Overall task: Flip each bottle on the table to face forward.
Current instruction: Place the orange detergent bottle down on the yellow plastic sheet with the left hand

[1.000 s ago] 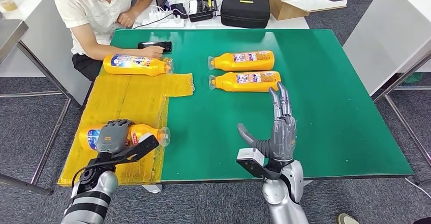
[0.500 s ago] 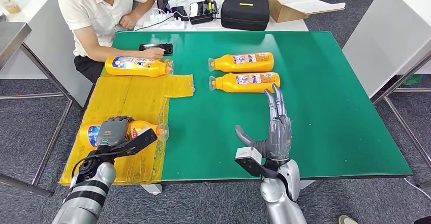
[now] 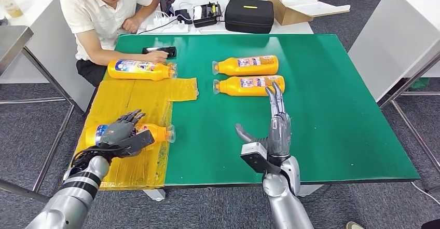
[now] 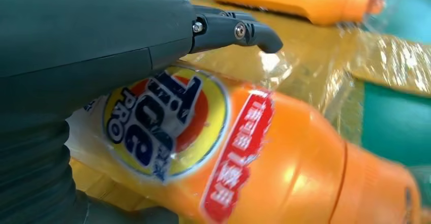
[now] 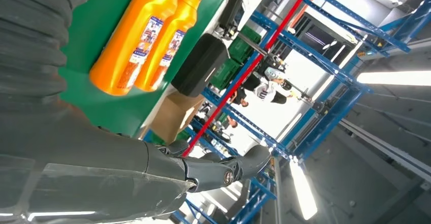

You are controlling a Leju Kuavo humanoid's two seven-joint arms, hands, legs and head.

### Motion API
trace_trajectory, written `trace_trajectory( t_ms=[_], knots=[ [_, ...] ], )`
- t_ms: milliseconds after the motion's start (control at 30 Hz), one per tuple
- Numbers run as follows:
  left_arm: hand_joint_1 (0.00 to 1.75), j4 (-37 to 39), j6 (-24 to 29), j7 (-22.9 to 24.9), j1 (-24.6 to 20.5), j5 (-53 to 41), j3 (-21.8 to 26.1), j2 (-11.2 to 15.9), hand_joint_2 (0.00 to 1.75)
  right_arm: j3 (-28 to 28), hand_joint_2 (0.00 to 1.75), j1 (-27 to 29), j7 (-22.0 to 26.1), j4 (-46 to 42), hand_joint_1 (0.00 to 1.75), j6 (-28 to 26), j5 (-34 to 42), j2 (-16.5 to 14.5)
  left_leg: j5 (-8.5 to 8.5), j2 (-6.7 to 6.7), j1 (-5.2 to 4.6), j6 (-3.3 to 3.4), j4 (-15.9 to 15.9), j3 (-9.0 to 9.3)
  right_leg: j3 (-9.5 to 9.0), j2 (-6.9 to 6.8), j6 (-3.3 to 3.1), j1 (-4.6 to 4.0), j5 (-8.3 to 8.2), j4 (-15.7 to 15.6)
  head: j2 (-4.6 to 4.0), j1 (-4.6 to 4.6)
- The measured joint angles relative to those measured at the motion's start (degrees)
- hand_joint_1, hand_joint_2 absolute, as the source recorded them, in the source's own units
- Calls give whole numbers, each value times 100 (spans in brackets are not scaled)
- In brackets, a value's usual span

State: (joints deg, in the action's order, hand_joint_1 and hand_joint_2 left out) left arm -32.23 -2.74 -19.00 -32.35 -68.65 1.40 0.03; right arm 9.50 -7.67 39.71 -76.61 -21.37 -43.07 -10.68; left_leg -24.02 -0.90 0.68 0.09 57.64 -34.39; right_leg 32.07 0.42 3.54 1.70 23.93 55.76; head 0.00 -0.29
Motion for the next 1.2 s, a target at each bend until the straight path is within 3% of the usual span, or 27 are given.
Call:
trace_trajectory(
  t_ms=[333,733,867,1067,1200],
  knots=[
    [0,399,-897,-664,-301,620,-590,640,175,360,175,-355,2,478,0,-66,413,106,-40,59,-4,-27,-42,139,-89,53,-35,-3,27,1,0,-1],
    [0,396,-496,-911,-216,1120,-1109,819,175,428,175,-405,9,658,0,-136,288,177,-45,59,-4,-43,-72,155,-83,54,-45,-4,53,1,0,-2],
    [0,39,113,-1241,63,1746,-1217,643,175,366,175,-306,9,629,0,-118,71,179,-40,43,-4,-41,-68,143,-58,40,-42,-1,54,0,0,-2],
    [0,-1040,-287,-1383,561,2942,-1584,239,175,209,175,-153,9,474,0,-10,-198,116,-19,-1,-6,-22,-61,65,-9,-6,-35,5,50,0,0,1],
    [0,-1913,-148,-1488,910,3344,-1854,9,175,123,175,-58,-11,357,0,-1,-301,73,-18,0,-12,-22,-54,37,19,-6,-31,6,46,0,0,0]
  ],
)
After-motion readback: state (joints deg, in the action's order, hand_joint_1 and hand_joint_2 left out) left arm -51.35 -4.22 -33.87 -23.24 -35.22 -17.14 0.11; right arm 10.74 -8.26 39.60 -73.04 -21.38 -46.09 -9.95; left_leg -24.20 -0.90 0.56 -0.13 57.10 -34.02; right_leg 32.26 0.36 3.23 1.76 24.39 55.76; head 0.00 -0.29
